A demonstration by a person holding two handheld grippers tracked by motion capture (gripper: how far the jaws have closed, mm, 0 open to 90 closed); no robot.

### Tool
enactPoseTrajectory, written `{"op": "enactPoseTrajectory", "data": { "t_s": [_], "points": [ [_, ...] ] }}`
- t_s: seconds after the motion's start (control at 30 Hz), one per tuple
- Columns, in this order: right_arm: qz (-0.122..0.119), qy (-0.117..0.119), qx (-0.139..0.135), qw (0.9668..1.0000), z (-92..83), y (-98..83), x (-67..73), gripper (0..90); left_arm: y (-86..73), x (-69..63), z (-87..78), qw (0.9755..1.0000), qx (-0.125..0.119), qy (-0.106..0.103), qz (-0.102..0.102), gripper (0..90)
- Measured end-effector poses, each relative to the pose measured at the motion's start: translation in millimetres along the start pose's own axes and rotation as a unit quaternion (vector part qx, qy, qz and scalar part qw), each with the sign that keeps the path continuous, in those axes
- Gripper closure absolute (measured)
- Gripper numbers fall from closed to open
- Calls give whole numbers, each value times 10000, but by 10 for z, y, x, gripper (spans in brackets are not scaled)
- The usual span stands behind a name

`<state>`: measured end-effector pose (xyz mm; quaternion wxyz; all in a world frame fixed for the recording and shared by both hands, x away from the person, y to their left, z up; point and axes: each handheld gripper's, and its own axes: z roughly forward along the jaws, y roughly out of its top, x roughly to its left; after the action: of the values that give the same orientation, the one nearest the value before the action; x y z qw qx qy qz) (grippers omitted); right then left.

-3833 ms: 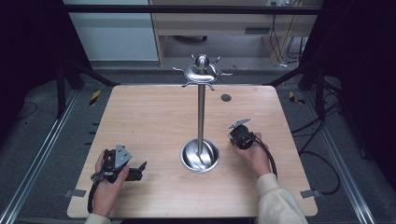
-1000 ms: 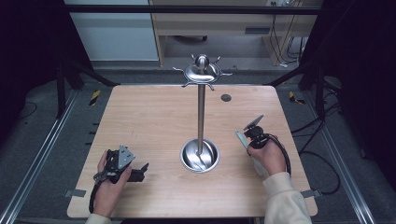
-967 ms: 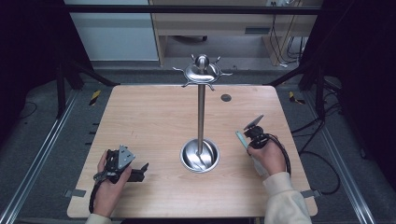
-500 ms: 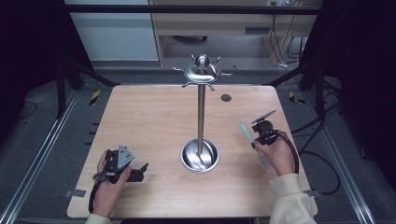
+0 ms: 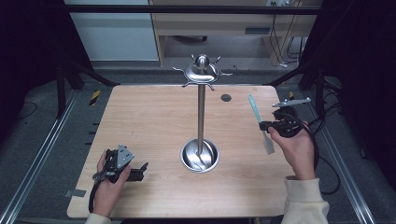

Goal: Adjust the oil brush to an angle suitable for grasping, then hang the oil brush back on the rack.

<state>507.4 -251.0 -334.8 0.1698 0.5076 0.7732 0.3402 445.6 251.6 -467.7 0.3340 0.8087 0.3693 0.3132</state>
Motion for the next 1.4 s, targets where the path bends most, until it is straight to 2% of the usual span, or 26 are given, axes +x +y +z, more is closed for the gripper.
{"op": "enactPoseTrajectory", "data": {
  "t_s": [0.07,0.1,0.13,0.17,0.2,0.27,0.3,0.37,0.4,0.5,0.57,0.6,0.63,0.7,0.77,0.87,0.9,0.97,1.07,1.13,1.17,1.3,1.37,1.4],
  "points": [
    [-46,41,-221,9997,-108,32,36,827,-1,3,-1,10000,-6,7,-1,18],
    [-103,89,-442,9989,-210,61,78,827,-1,4,-2,10000,-7,9,-3,19],
    [-103,89,-442,9989,-210,61,78,827,-1,5,-3,10000,-9,11,-6,19],
    [-120,139,-544,9984,-257,75,99,827,-1,4,-4,10000,-7,14,-5,19],
    [-213,171,-760,9967,-357,97,149,827,0,3,-5,10000,-3,17,0,19],
    [-323,235,-962,9946,-455,117,189,827,1,-3,-7,10000,-4,20,6,19],
    [-323,235,-962,9946,-455,117,189,827,2,-4,-7,10000,1,13,11,19],
    [-421,364,-1227,9909,-542,129,216,827,3,-3,-5,10000,0,9,9,19],
    [-440,517,-1447,9872,-609,129,215,827,2,-2,-4,10000,4,6,7,19],
    [-445,589,-1640,9837,-672,119,204,827,-3,9,-6,10000,-9,11,-21,19],
    [-436,662,-1738,9816,-701,107,194,827,-3,10,-9,10000,-16,16,-31,19],
    [-436,662,-1738,9816,-701,107,194,827,-4,12,-11,10000,-23,14,-35,19],
    [-444,759,-1847,9789,-732,98,192,827,-4,15,-11,10000,-19,17,-33,19],
    [-446,779,-1894,9778,-745,95,194,827,-5,16,-10,10000,-16,18,-33,19],
    [-449,903,-1985,9749,-775,87,195,827,-5,18,-8,10000,-20,16,-39,19],
    [-481,1178,-2128,9688,-805,75,210,827,-6,18,-5,10000,-14,12,-33,19],
    [-481,1178,-2128,9688,-805,75,210,827,-5,18,-7,10000,-16,13,-32,19],
    [-501,1351,-2193,9650,-809,73,226,826,-7,19,-11,10000,-15,12,-34,19],
    [-552,1468,-2240,9619,-806,77,255,826,-6,20,-12,10000,-15,14,-33,18],
    [-576,1597,-2286,9586,-805,89,284,826,-4,13,-8,10000,-12,8,-24,19],
    [-576,1597,-2286,9586,-805,89,284,826,-4,13,-8,10000,-12,8,-24,19],
    [-747,1900,-2396,9492,-790,136,376,826,-1,6,-3,10000,7,1,6,19],
    [-818,1953,-2420,9469,-775,158,421,826,-2,6,-4,10000,-4,2,-3,19],
    [-818,1953,-2420,9469,-775,158,421,826,-2,6,-4,10000,-4,2,-3,19]
  ]
}}
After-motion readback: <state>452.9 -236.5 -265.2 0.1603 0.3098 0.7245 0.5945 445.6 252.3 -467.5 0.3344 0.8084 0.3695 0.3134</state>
